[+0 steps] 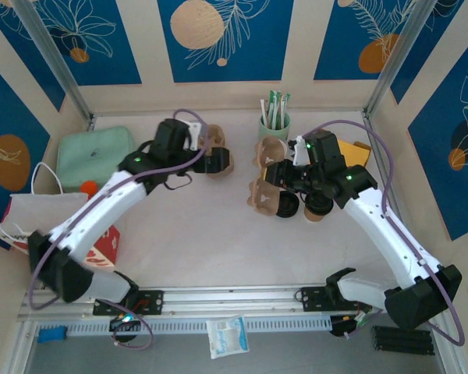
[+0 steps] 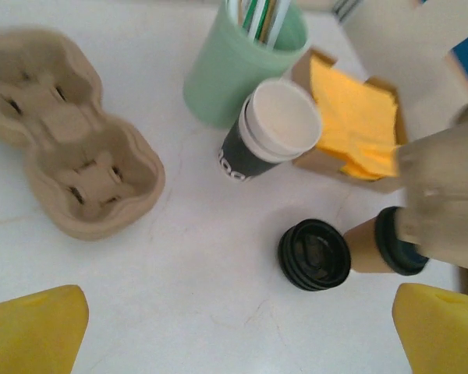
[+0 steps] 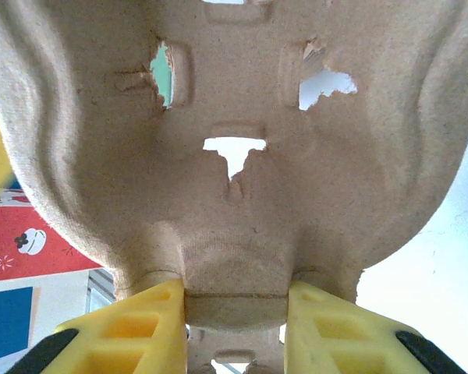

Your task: Pack the takeout coffee

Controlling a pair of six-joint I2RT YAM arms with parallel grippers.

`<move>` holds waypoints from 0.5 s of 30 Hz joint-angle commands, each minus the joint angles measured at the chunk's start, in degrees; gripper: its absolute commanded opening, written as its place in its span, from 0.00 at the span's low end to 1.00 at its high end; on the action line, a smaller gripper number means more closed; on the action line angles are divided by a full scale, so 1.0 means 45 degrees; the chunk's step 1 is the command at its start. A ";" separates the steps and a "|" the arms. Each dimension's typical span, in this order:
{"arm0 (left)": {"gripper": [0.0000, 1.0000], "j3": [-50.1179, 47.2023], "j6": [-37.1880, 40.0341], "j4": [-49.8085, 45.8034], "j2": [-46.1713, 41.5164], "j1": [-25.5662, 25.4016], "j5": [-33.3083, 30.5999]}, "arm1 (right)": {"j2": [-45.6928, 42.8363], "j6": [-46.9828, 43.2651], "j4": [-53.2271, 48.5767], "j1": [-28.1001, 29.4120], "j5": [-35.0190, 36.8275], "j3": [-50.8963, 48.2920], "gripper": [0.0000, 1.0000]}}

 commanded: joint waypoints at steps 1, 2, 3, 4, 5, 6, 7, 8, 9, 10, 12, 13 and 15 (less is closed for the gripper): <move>0.99 0.0444 0.0575 -0.2401 -0.1513 0.0427 -0.1172 | -0.0247 0.0011 0.0211 0.0059 -0.0352 -0.0230 0.31; 0.99 0.0551 0.0616 -0.2837 -0.2109 0.0558 -0.1470 | -0.0229 0.0064 0.0266 0.0149 -0.0352 -0.0250 0.31; 1.00 0.0705 0.0620 -0.3318 -0.2580 0.0701 -0.1855 | -0.0213 0.0087 0.0330 0.0242 -0.0333 -0.0255 0.31; 0.99 0.0865 0.0631 -0.3730 -0.3006 0.0822 -0.2176 | -0.0191 0.0093 0.0372 0.0316 -0.0318 -0.0251 0.31; 0.99 0.1044 0.0663 -0.4226 -0.3429 0.0945 -0.2625 | -0.0160 0.0113 0.0414 0.0432 -0.0305 -0.0250 0.31; 0.99 0.1191 0.0655 -0.4632 -0.3778 0.1065 -0.3068 | -0.0132 0.0118 0.0450 0.0529 -0.0258 -0.0236 0.31; 0.99 0.1339 0.0640 -0.5069 -0.4177 0.1170 -0.3637 | -0.0083 0.0098 0.0472 0.0635 -0.0240 -0.0221 0.31; 0.99 0.1467 0.0586 -0.5488 -0.4555 0.1309 -0.4279 | -0.0036 0.0094 0.0487 0.0740 -0.0215 -0.0206 0.31; 0.99 0.1531 0.0549 -0.5775 -0.4878 0.1447 -0.4815 | 0.0008 0.0074 0.0492 0.0801 -0.0216 -0.0196 0.31; 0.99 0.1563 0.0512 -0.6050 -0.5239 0.1588 -0.5459 | 0.0024 0.0055 0.0510 0.0874 -0.0218 -0.0192 0.31; 0.99 0.1583 0.0406 -0.6454 -0.5795 0.1887 -0.6620 | 0.0026 0.0036 0.0550 0.0977 -0.0224 -0.0187 0.31; 1.00 0.1584 0.0351 -0.6610 -0.6017 0.2029 -0.7185 | 0.0008 -0.0001 0.0550 0.1004 -0.0237 -0.0192 0.31; 0.99 0.1589 0.0232 -0.6790 -0.6290 0.2215 -0.8283 | -0.0032 -0.0037 0.0570 0.1047 -0.0235 -0.0211 0.31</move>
